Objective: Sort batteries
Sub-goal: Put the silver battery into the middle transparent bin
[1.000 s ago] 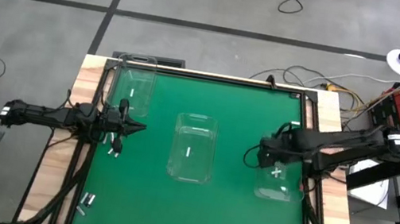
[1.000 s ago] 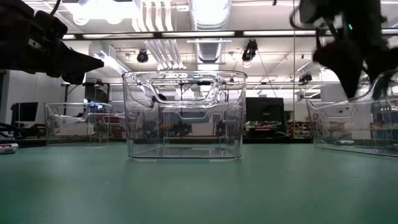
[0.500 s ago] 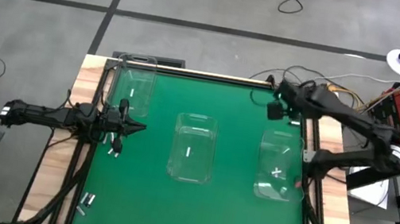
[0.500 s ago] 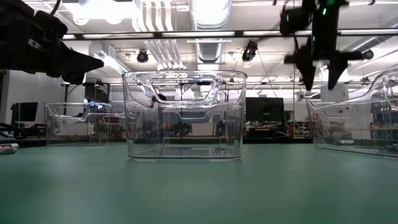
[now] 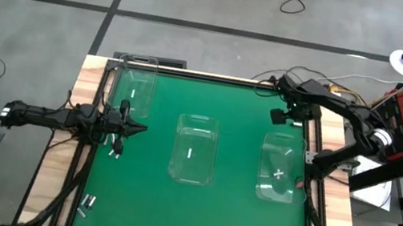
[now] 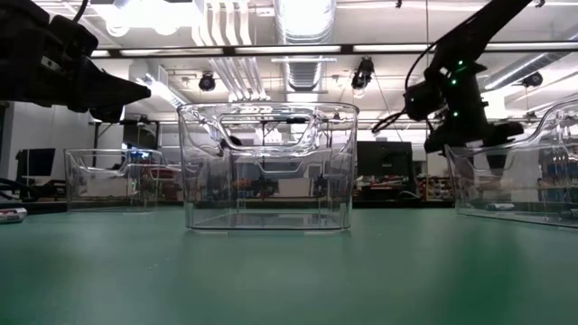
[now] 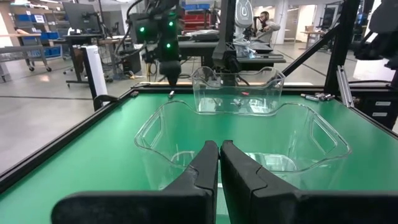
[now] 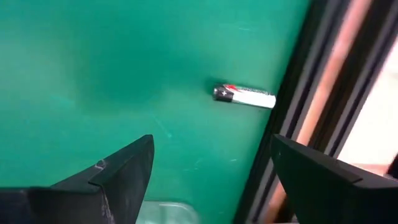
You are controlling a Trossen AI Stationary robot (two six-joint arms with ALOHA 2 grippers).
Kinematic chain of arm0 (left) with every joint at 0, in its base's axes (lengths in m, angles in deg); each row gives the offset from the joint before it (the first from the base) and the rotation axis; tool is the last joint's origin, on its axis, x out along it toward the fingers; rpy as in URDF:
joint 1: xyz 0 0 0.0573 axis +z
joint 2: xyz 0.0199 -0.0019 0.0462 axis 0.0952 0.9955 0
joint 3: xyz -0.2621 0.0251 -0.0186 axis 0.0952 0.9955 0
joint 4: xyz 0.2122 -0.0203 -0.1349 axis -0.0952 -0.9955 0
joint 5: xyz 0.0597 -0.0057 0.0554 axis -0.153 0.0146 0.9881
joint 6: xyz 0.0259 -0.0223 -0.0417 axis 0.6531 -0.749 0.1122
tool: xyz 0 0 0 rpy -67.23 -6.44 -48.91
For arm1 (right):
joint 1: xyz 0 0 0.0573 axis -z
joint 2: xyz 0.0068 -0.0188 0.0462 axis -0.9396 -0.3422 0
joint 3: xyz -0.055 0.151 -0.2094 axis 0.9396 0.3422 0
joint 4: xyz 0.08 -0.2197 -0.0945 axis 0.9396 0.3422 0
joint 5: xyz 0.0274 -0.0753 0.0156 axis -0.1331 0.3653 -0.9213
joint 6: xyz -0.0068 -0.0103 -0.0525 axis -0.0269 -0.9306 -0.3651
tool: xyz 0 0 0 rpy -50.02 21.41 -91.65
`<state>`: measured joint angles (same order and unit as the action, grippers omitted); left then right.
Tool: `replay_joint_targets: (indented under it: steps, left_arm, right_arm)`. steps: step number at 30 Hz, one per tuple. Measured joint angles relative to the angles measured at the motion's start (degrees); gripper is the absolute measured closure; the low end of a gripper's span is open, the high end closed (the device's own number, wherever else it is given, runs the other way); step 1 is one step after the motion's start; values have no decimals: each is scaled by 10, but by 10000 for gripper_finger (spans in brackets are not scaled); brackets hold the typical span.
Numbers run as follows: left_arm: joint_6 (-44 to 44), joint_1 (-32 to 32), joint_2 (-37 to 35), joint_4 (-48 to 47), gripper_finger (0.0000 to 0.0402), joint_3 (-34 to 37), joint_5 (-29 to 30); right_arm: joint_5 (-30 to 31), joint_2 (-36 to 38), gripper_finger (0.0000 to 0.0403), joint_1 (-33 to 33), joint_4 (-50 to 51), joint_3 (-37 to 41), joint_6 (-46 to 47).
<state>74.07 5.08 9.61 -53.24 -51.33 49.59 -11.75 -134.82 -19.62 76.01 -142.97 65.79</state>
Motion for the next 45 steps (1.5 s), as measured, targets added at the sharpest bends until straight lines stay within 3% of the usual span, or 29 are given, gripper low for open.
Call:
replay_joint_targets:
  steps: [9,13,34,45]
  left_arm:
    - [0,0,0,0,402,0,0]
    - [0,0,0,0,402,0,0]
    - [0,0,0,0,402,0,0]
    - [0,0,0,0,402,0,0]
  right_arm:
    - [6,-124,122,20,90,-76,-161]
    - [-21,-170,129,33,129,-108,-182]
    - [-5,-312,145,64,129,-164,-203]
    - [24,-345,198,64,170,-199,-172]
